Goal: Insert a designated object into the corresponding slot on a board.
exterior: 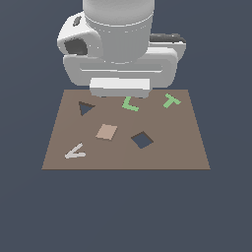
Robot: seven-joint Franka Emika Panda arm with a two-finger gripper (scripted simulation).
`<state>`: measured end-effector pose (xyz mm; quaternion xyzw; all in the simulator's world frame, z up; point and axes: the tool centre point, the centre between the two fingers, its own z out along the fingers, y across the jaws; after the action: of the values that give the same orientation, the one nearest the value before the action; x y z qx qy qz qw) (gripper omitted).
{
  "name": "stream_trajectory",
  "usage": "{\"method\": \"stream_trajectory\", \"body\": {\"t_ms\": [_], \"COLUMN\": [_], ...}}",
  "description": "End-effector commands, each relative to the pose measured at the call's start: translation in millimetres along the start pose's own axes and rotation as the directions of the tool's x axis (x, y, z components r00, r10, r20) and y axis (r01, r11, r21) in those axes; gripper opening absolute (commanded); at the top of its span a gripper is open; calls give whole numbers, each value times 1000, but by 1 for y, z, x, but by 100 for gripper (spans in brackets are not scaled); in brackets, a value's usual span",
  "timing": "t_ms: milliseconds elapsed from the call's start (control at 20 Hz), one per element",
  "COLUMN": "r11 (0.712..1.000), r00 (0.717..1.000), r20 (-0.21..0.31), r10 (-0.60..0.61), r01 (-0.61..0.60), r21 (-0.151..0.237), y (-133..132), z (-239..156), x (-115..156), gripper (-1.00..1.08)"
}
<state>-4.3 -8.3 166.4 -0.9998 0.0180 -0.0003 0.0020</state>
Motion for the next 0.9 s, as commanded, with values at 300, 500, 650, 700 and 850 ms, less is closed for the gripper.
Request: {"method": "stream_trajectory", "body": {"t_ms": [300,500,650,700,850], "r11": [1000,997,992,989,977], "r00": [1000,997,992,989,977], "r20": [0,0,-1,-1,-1], "r10": [27,75,127,147,212], "r01": [-27,-75,-127,-147,-212], "r21": [-1,-2,-3,-4,-5], "y": [3,9,16,19,28], "z": [9,25,42,49,70], "x": [4,11,18,20,29], "gripper": [100,100,100,100,100]}}
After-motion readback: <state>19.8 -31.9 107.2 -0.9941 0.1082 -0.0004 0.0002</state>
